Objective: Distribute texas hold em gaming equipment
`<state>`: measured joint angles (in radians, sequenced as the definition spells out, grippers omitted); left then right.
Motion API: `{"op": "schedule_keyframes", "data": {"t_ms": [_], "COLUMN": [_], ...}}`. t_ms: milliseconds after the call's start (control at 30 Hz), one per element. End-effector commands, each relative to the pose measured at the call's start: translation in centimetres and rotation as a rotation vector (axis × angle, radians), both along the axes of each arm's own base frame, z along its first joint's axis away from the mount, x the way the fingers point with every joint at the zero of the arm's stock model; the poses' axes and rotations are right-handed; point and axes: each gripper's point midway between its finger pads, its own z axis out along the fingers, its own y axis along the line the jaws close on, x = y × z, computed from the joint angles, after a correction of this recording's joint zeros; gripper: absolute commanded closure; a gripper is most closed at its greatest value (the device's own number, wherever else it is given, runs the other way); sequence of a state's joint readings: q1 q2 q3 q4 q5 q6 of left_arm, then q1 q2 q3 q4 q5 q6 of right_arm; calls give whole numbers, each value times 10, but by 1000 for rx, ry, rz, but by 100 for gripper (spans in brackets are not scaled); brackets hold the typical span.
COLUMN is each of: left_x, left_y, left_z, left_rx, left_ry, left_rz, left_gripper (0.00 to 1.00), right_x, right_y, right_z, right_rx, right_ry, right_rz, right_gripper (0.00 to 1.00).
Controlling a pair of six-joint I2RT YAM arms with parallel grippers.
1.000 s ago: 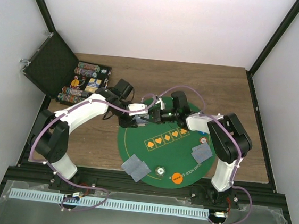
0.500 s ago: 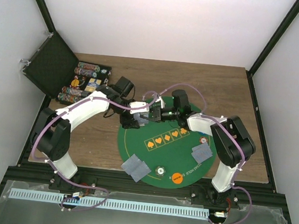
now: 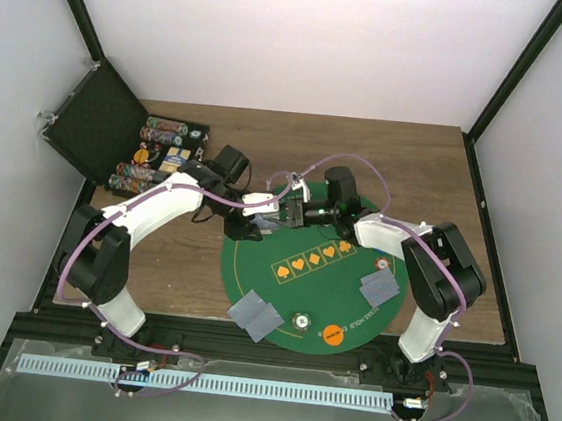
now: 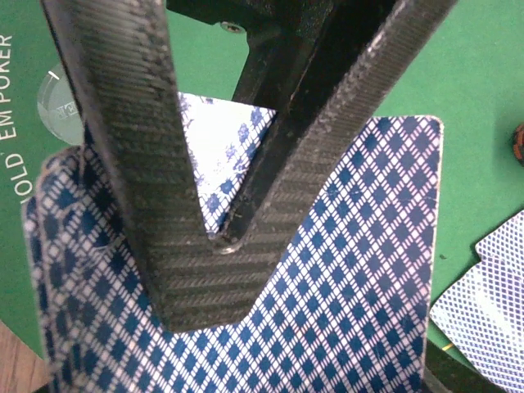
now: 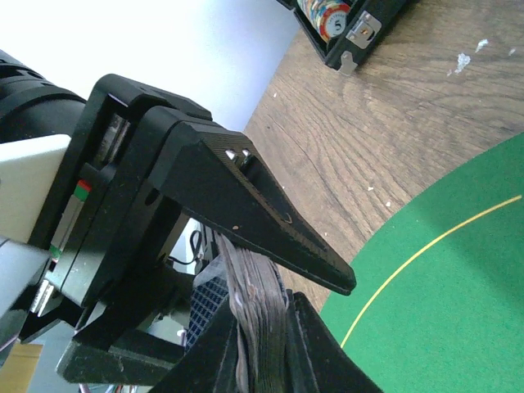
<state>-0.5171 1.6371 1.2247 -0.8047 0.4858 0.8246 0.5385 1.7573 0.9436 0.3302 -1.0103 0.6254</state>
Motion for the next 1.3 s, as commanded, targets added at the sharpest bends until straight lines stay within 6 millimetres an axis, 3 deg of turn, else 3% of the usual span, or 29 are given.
{"op": "schedule_keyframes", "data": {"t_ms": [0,100,400,700,967,1267], "left_x": [-1,0,-1,0,-1,2], "left_y": [-1,0,1,5,8,12], "left_z": [14,17,22,18,10,0], "left_rx": [-38,-37,-34,-6,11,22], "left_ry": [-41,-49,-60,-68,-65,-47], "left_rz": [-14,-11,-16,-19,-18,-2], "left_gripper": [49,54,56,57,57,57], "right_x": [-7,-7,-3,8,11,9], "right_y": [0,0,1,-9,-18,-18], "right_z": [17,17,15,3,0,15], "right_rx": [21,16,10,-69,-123,-118], "right_ry": [-29,-31,-42,-47,-58,-84], "right_rz": [18,17,6,-67,-100,-84], "right_gripper": [99,99,73,58,58,65]}}
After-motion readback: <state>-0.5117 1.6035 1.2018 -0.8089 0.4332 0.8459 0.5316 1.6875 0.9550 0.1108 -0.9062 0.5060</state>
